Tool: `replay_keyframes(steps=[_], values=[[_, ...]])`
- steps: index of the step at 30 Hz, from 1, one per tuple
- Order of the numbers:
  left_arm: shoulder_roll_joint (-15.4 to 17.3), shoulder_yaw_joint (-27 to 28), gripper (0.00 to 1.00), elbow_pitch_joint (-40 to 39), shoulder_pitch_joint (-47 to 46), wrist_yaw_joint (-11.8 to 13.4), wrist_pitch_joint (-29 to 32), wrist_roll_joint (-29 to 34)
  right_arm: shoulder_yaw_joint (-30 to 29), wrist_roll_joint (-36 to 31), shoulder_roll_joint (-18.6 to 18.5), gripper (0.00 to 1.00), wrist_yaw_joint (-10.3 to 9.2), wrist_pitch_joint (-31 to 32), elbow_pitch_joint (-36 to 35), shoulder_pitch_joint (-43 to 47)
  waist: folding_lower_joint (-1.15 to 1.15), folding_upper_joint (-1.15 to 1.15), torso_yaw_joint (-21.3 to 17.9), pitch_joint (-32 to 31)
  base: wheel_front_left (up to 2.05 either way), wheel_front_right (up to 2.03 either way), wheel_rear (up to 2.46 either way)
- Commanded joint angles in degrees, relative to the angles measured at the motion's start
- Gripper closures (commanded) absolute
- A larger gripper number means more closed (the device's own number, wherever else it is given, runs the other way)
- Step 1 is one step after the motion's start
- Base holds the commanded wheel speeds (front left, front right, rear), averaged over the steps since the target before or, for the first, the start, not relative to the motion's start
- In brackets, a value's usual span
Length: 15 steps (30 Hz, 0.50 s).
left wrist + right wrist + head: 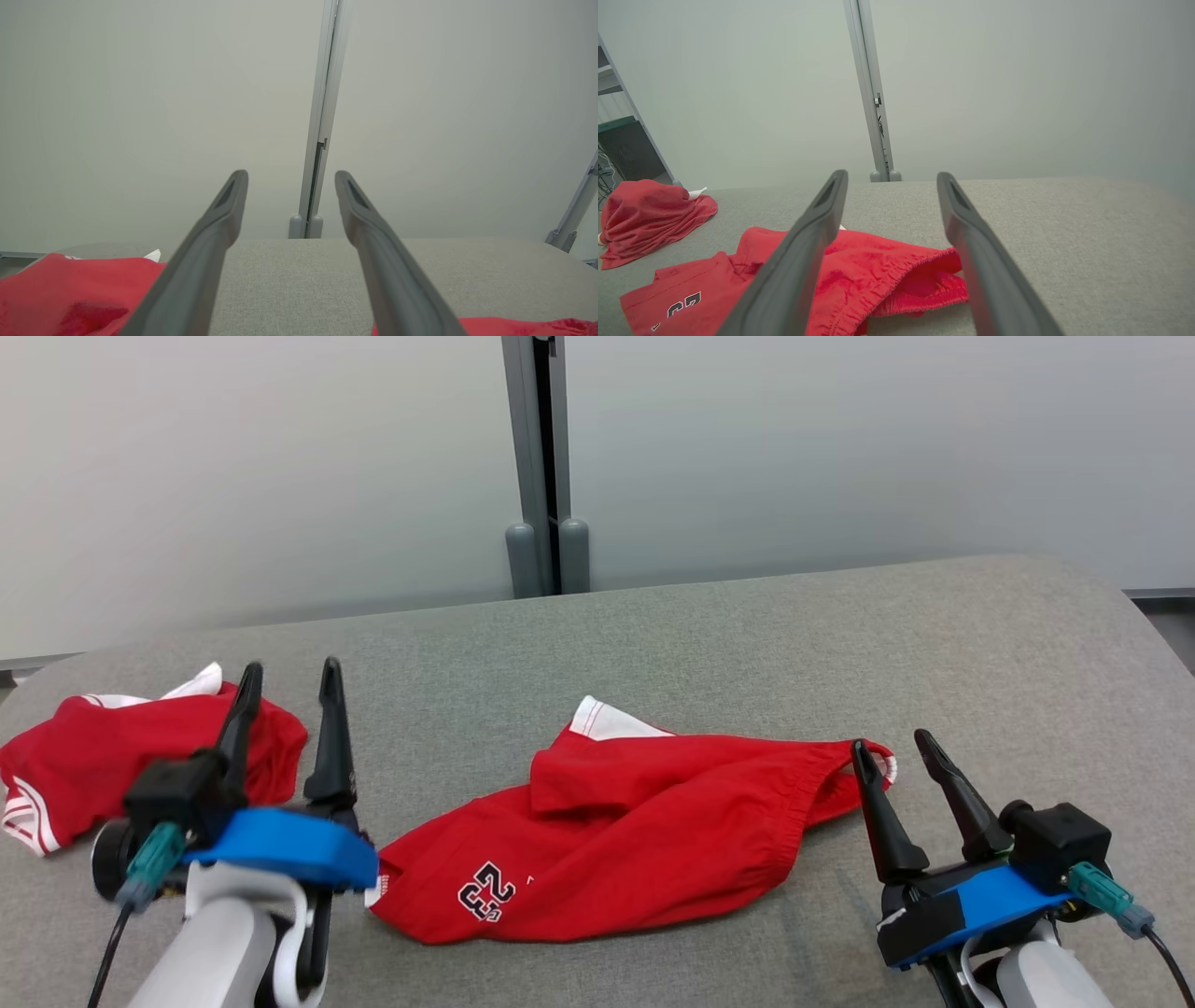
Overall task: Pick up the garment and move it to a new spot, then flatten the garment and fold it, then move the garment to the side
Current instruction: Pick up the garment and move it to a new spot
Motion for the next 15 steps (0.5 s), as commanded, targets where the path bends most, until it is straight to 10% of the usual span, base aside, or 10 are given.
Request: replay_keyframes(steps=[1, 15], values=[[0.0, 1.3, 0.00, -1.1, 2.3, 0.2, -0.1, 1.1, -0.1, -0.2, -0.5, 0.00, 0.01, -0.2, -0.1, 0.5, 0.01, 0.00, 0.3, -0.2, 0.00, 0.00, 0.00], [-7.5, 15.2, 0.00, -7.4, 21.0, -4.4, -0.2, 11.6, -2.2, 0.9, -1.2, 0.00, 0.01, -0.2, -0.3, 4.4, 0.01, 0.00, 1.0, -1.0, 0.00, 0.00, 0.00]])
